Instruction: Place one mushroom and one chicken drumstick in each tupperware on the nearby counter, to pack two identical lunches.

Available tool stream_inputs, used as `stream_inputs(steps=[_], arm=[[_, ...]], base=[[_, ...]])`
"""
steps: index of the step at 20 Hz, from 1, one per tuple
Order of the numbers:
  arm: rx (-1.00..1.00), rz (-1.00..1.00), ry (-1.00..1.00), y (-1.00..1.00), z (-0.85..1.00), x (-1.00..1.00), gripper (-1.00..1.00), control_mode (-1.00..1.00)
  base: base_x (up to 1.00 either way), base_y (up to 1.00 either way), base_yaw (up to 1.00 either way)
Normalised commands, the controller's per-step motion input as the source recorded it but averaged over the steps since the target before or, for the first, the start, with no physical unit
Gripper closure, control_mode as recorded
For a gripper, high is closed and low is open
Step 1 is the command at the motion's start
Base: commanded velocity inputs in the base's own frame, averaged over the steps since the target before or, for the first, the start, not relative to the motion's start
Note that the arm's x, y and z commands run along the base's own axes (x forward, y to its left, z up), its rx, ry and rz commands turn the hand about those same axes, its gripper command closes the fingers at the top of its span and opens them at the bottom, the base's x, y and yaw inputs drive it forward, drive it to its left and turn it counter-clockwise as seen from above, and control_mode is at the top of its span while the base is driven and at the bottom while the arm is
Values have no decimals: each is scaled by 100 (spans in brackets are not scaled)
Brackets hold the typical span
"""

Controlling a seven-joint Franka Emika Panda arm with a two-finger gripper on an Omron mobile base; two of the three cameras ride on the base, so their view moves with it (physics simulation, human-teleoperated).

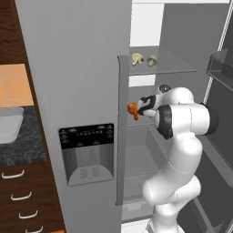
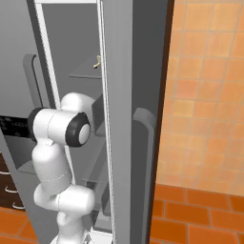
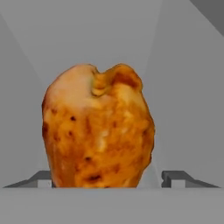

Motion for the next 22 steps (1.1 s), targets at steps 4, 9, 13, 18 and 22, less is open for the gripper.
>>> stream_inputs(steps=[4, 9, 13, 18, 22], arm=[[-2, 0, 7, 7, -34, -9, 100, -100], [-1, 1, 1, 9, -6, -61, 100, -100], [0, 3, -11, 0, 39, -100, 100, -100], [0, 3, -3, 1, 73, -100, 100, -100], [0, 10, -7, 11, 80, -100, 100, -100]], base=[[0, 0, 0], [0, 0, 0], [0, 0, 0], [0, 0, 0], [0, 0, 0]])
